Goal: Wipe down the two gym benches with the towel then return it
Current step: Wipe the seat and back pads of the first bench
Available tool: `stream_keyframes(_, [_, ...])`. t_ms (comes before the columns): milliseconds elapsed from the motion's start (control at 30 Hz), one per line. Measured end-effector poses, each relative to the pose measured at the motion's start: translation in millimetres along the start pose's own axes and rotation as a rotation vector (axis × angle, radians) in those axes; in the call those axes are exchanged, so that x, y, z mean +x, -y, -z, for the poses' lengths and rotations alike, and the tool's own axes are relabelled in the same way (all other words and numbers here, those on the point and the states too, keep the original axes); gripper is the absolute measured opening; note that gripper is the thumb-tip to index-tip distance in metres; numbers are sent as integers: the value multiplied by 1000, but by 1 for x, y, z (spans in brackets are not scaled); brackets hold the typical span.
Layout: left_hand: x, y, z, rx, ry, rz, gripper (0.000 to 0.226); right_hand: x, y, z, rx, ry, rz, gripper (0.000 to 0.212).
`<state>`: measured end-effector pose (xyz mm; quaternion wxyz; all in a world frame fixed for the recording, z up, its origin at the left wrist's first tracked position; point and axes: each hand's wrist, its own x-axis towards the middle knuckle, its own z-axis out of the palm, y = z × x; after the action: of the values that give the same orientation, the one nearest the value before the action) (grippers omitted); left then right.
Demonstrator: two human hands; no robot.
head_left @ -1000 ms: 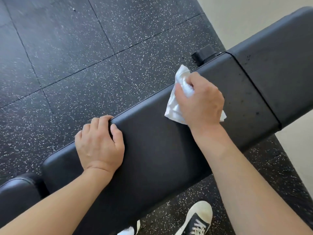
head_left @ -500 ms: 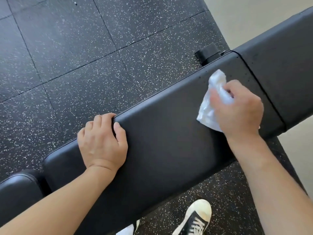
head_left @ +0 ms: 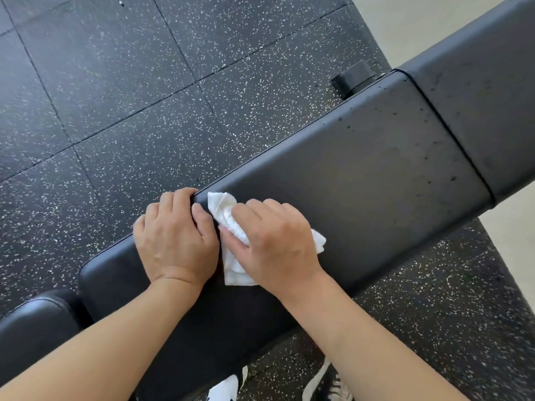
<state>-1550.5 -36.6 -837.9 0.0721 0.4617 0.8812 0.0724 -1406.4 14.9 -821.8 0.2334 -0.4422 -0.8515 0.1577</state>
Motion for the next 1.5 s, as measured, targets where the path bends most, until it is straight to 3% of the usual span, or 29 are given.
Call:
stream_keyframes(100, [-1, 0, -1, -1, -15, -4, 37, 8, -51, 22, -199, -83, -56, 22])
stream_keyframes(233, [-1, 1, -1, 2, -22, -2, 38, 10, -143, 68, -196, -199, -482, 33])
stream_keyframes(300, [0, 1, -1, 0, -20, -2, 39, 6, -146, 71, -196, -233, -549, 32])
stream_keyframes(367, [-1, 0, 0, -1, -18, 2, 39, 8, -114, 60, -229, -240, -491, 28])
stream_keyframes(500, [-1, 0, 1, 0, -5, 7, 41, 10, -12, 5, -167, -144, -195, 18])
stream_keyframes(567, [-1, 1, 1, 2, -6, 10, 41, 11, 23, -14, -70, -93, -148, 22])
stream_keyframes(667, [0, -2, 2, 3, 7, 19, 43, 11, 26, -14, 52, -31, -116, 22])
stream_keyframes(800, [-3, -1, 3, -4, -3, 12, 41, 16, -22, 18, -40, 5, -40, 23])
stream_keyframes(933, [-2, 0, 3, -8, 2, 15, 41, 46, -108, 54, -170, -116, -419, 31])
stream_keyframes(1033, [-2, 1, 3, -13, 7, 13, 39, 59, -110, 52, -193, -165, -576, 28])
stream_keyframes(1133, [-2, 0, 5, -26, 16, 12, 38, 63, -52, 22, -197, -112, -479, 24])
stream_keyframes(1267, [0, 4, 5, -10, 55, -15, 42, 35, 12, -12, -188, -27, -87, 20])
stream_keyframes(1367, [-1, 6, 9, -10, 69, -65, 46, -17, 7, 2, -115, 70, 29, 26])
stream_keyframes(1500, [-3, 14, 13, 10, 106, -202, 54, -69, -46, 56, -193, 138, 97, 29])
